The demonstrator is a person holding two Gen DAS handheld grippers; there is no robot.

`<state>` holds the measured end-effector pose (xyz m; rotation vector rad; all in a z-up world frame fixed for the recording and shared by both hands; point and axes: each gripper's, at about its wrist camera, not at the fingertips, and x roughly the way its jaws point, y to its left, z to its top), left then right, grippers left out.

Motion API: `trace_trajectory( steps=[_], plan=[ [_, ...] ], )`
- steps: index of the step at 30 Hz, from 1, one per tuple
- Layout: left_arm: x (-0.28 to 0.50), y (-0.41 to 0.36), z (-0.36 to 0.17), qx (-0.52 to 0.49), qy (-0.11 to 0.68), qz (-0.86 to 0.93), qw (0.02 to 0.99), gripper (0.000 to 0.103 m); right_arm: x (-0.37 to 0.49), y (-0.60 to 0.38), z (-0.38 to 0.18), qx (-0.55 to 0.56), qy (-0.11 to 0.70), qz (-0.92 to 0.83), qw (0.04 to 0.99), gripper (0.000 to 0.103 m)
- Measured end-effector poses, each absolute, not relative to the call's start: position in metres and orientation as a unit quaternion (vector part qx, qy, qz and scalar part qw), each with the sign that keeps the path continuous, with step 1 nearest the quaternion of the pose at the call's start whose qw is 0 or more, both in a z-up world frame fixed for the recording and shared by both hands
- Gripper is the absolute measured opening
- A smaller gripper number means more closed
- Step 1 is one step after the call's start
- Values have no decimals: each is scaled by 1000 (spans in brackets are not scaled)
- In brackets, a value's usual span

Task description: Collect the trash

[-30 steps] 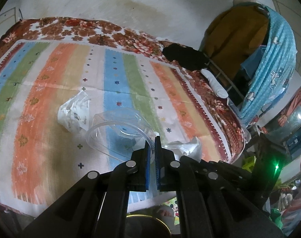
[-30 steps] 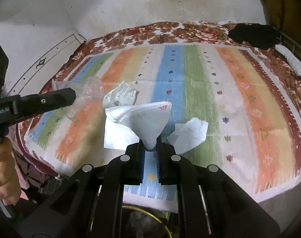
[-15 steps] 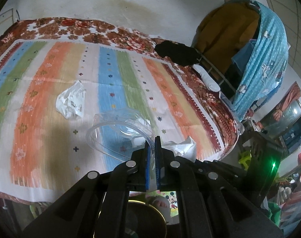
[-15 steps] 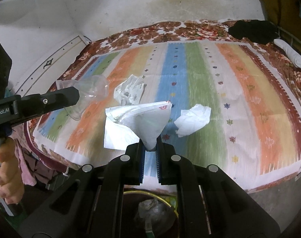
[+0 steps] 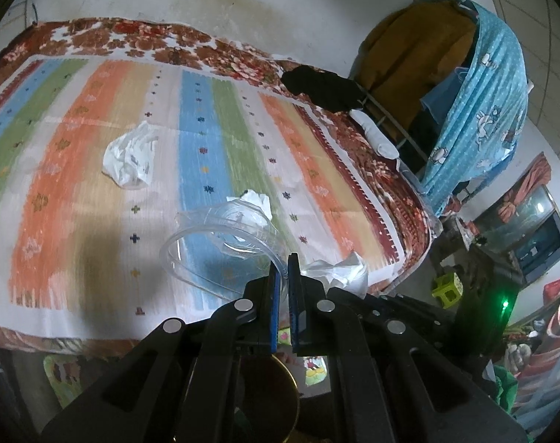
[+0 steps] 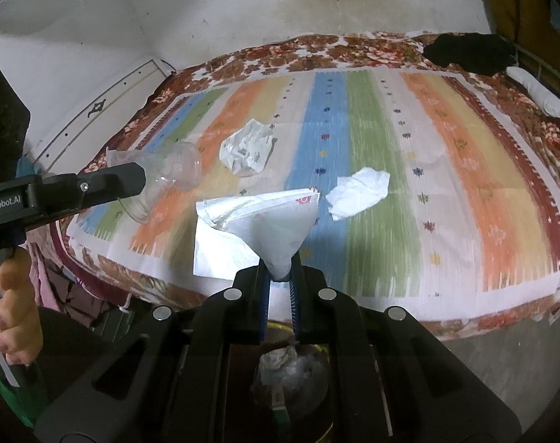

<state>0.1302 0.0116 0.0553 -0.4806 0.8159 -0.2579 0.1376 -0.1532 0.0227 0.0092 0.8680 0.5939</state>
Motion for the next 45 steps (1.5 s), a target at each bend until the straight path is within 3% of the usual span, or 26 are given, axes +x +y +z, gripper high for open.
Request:
trace_trajectory(
  steps=[25,45],
  plan=[
    [67,-17,-11,-249,446,-110,853,3,68,-158,-51,-15,504,250,826,9],
    [77,-5,-110,-351,580,-32,735,3,79,-153,-130,17,623,187,760,12]
  ],
)
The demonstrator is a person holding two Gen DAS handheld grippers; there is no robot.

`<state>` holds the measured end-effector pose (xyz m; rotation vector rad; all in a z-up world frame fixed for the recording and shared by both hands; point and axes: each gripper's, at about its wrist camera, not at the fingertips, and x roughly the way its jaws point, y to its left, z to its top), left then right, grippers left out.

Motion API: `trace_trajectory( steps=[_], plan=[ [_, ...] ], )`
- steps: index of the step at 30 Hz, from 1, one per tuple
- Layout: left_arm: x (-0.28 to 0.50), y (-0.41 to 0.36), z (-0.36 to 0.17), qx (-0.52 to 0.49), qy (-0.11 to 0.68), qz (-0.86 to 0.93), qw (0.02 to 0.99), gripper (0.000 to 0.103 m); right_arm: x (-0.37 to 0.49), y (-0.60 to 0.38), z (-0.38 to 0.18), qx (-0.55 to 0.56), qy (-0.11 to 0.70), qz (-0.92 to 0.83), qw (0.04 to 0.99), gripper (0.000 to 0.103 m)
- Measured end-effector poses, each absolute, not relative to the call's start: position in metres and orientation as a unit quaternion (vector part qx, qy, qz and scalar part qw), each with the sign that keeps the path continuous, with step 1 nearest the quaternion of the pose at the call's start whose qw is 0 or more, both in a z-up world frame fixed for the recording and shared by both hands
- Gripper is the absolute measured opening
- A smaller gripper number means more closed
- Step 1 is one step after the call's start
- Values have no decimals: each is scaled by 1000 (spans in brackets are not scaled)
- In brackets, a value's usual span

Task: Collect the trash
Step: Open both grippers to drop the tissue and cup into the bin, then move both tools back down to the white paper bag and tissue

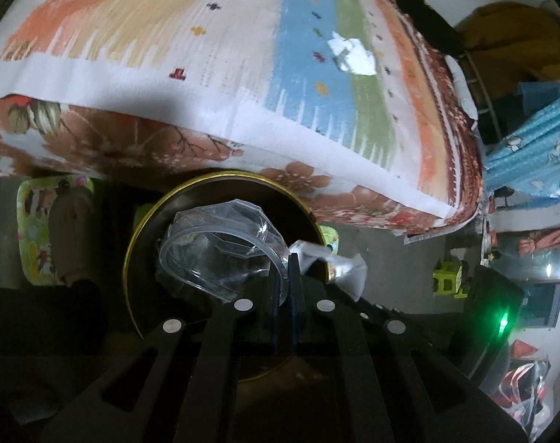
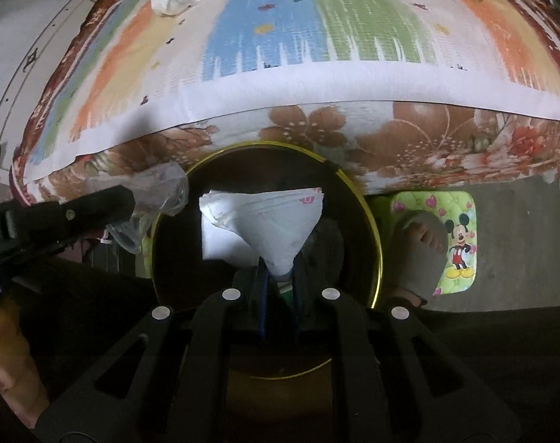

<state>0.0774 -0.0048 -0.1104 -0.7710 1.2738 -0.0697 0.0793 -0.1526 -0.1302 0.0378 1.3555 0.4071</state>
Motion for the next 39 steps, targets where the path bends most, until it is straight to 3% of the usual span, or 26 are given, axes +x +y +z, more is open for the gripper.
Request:
trace_trajectory(
  steps=[2,4,5,7,8,15,19,24,28,39],
  plan=[
    [78,-5,-117,-355,589,-26,725,5,80,-152,-131,18,624,187,758,24],
    [80,-3,-120,-359,594,-26,719,21,81,-153,-128,23,621,188,761,50],
    [80,1,-119,-369,589,-24,718,29,81,-156,-126,26,616,188,765,51],
    [78,8,-114,-376,577,-13,725,33,83,-159,-123,35,614,190,766,52],
    [78,11,-113,-380,575,-12,725,40,83,-159,-123,37,614,192,764,53],
    [77,20,-95,-371,550,-4,748,43,83,-153,-113,34,597,209,774,60],
    [90,23,-64,-262,530,63,804,47,83,-144,-102,5,580,226,783,65],
    [117,25,-32,-180,504,92,840,60,101,-141,-87,-9,562,222,797,69],
    [138,30,-29,-157,512,95,839,66,119,-137,-72,-20,548,225,806,77],
    [185,46,-17,-114,497,106,854,97,186,-124,-45,-28,522,214,825,94]
  ],
)
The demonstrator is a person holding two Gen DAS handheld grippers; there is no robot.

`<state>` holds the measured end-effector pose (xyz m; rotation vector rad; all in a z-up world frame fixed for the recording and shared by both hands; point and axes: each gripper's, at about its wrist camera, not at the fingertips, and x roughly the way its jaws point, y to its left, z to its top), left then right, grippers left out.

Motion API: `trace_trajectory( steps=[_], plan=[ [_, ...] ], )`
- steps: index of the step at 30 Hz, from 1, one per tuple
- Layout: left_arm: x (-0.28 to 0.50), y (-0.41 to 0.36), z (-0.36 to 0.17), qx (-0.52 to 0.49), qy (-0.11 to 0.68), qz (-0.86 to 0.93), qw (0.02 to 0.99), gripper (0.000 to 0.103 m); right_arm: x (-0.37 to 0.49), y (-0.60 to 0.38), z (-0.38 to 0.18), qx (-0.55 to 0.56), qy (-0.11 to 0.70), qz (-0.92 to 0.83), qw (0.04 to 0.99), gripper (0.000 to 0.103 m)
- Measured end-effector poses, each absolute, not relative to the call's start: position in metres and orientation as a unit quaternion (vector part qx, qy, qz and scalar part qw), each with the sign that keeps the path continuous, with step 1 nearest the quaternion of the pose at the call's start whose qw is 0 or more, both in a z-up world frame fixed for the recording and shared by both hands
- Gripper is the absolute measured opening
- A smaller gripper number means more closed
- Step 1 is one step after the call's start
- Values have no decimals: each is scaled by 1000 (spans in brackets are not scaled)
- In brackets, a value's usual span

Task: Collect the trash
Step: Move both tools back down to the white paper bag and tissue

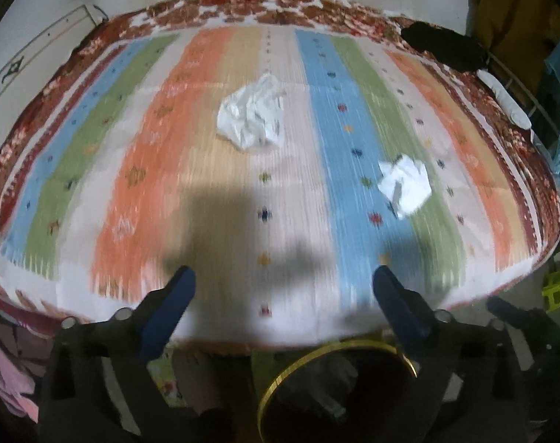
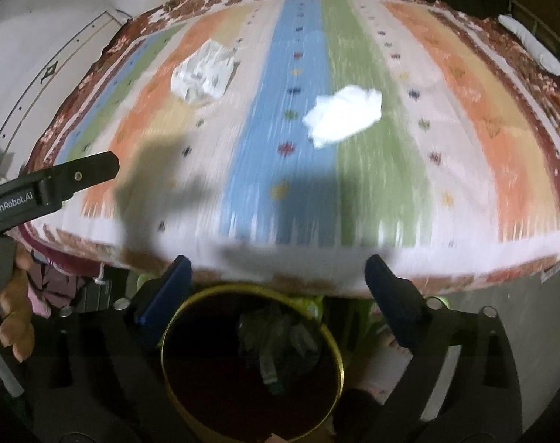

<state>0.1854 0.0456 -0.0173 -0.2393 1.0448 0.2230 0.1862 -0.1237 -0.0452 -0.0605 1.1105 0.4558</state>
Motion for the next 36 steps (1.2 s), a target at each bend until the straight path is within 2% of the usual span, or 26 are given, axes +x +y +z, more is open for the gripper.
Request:
trace_trajectory(
  steps=[5,23,36],
  plan=[
    [217,60,-15,-86,484,125,862,97,221,-132,-46,-2,526,194,828,94],
    [289,133,-52,-188,474,125,851,97,316,-133,-67,62,547,167,818,94],
    [341,154,-79,-160,486,138,848,97,362,-120,-98,52,570,152,806,93]
  ],
)
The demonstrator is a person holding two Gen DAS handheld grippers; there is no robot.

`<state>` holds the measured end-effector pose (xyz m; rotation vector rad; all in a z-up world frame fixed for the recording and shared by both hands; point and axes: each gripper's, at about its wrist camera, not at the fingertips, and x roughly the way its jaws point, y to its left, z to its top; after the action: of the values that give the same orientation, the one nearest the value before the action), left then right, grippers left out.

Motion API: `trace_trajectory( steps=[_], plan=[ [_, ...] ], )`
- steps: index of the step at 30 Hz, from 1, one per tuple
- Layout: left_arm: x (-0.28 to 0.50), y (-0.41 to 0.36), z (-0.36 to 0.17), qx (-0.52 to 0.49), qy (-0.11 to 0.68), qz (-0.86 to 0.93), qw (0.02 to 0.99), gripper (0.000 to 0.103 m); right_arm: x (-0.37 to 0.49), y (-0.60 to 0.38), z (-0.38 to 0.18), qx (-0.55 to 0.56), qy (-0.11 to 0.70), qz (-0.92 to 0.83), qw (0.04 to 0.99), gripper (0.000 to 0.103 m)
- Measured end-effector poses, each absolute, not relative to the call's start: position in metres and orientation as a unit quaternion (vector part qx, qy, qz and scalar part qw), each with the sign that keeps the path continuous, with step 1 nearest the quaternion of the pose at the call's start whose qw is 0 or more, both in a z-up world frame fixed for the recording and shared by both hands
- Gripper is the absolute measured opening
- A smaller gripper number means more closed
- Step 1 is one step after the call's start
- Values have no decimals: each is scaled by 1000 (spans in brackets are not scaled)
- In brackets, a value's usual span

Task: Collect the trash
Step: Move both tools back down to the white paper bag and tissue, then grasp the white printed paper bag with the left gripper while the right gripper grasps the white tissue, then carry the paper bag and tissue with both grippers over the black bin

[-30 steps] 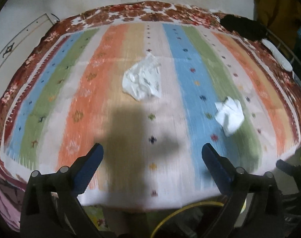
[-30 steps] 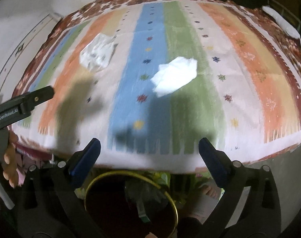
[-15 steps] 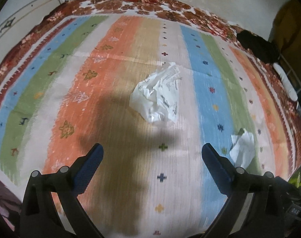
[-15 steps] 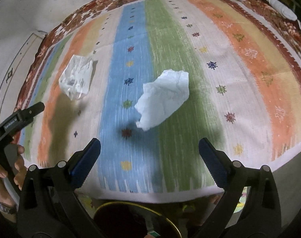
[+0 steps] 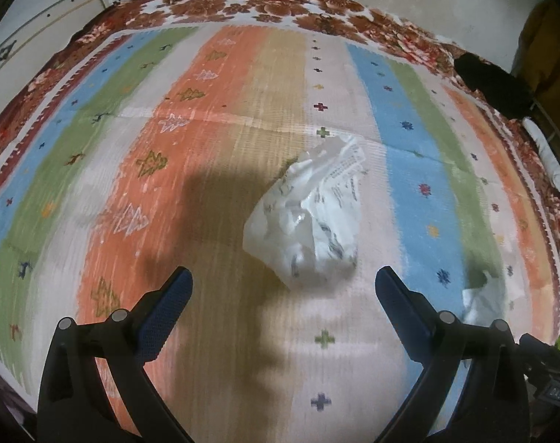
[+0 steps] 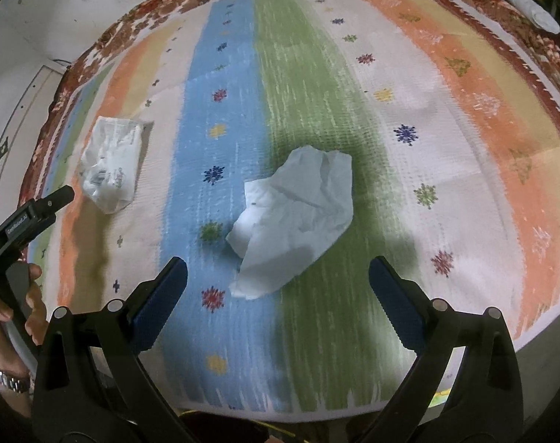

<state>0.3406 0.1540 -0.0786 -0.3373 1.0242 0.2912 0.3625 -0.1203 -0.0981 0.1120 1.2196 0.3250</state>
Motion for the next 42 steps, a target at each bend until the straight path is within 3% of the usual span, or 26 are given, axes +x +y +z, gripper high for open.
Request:
trace_trajectory(
  steps=[10,13,16,20,22,23,25,30,42],
  plan=[
    [371,160,-95,-156,496,124,845,96,392,-100,-123,18,588,131,798,80],
    [376,162,-103,-164,502,122,840,89,398,-102,-131,26,590,131,796,76],
    [376,164,-112,-179,509,117,834,74,402,-99,-138,16,595,132,793,67],
    [380,160,-112,-183,513,103,832,52,402,-93,-138,-15,591,122,797,41],
    [380,156,-111,-177,515,99,833,43,403,-93,-136,-14,590,126,798,21],
    [380,155,-112,-176,518,96,832,30,402,-92,-136,-14,589,130,797,20],
    [378,153,-110,-176,520,99,830,25,399,-90,-133,-19,585,140,798,12],
    [371,150,-99,-192,517,99,828,18,393,-86,-118,-21,571,163,804,8],
    [333,131,-48,-199,491,77,845,16,365,-89,-75,-5,542,207,815,8]
  ],
)
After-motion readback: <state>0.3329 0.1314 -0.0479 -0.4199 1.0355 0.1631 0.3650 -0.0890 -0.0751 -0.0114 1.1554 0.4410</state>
